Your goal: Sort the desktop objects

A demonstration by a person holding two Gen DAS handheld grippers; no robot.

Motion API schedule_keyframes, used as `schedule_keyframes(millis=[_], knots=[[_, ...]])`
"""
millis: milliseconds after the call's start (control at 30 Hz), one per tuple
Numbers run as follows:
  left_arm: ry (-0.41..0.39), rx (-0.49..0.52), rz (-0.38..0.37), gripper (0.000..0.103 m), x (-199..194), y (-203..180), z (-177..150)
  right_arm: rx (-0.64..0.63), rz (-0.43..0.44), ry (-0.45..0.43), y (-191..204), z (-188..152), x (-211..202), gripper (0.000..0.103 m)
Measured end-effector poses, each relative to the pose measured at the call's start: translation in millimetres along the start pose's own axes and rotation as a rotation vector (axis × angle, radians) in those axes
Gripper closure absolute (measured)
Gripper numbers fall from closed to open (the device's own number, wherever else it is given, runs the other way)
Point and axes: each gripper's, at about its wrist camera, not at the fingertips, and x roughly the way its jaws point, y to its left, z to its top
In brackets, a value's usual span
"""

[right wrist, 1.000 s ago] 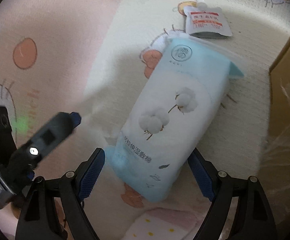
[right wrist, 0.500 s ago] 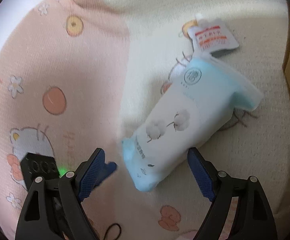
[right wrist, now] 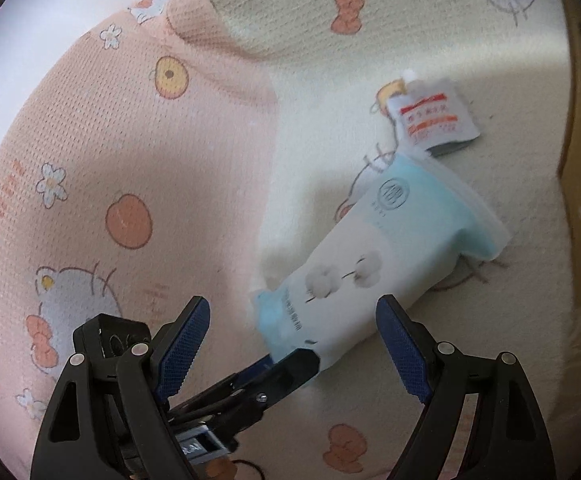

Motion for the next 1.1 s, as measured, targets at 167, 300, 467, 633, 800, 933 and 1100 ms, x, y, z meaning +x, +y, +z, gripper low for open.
schedule_keyframes(millis=[167, 300, 467, 633, 800, 933, 1100], knots=[[-0.023, 0.023, 0.026, 0.071, -1, -1, -4, 0.006, -0.041, -0.011, -4, 3, -1, 0.019], [-0.034, 0.067, 0.076, 0.075, -7, -4, -1, -0.016, -0.086, -0.017, -7, 4, -5, 0.019], [-0.01, 0.054, 0.071, 0.075, -10, 6, 7, -0.057, -0.137, -0.019, -4, 5, -2, 0.019], [-0.008, 0.061, 0.092, 0.073, -14, 15, 13, -0.035, -0.162, -0.005, -12, 5, 1, 0.019], [0.001, 0.045, 0.109, 0.067, -12, 24, 23, -0.052, -0.206, -0.012, -12, 7, 1, 0.019], [-0.003, 0.05, 0.136, 0.066, -13, 29, 35, -0.072, -0.268, -0.037, -12, 10, 1, 0.019], [-0.008, 0.076, 0.17, 0.064, -11, 29, 43, -0.035, -0.296, 0.013, -21, 14, 12, 0.019]])
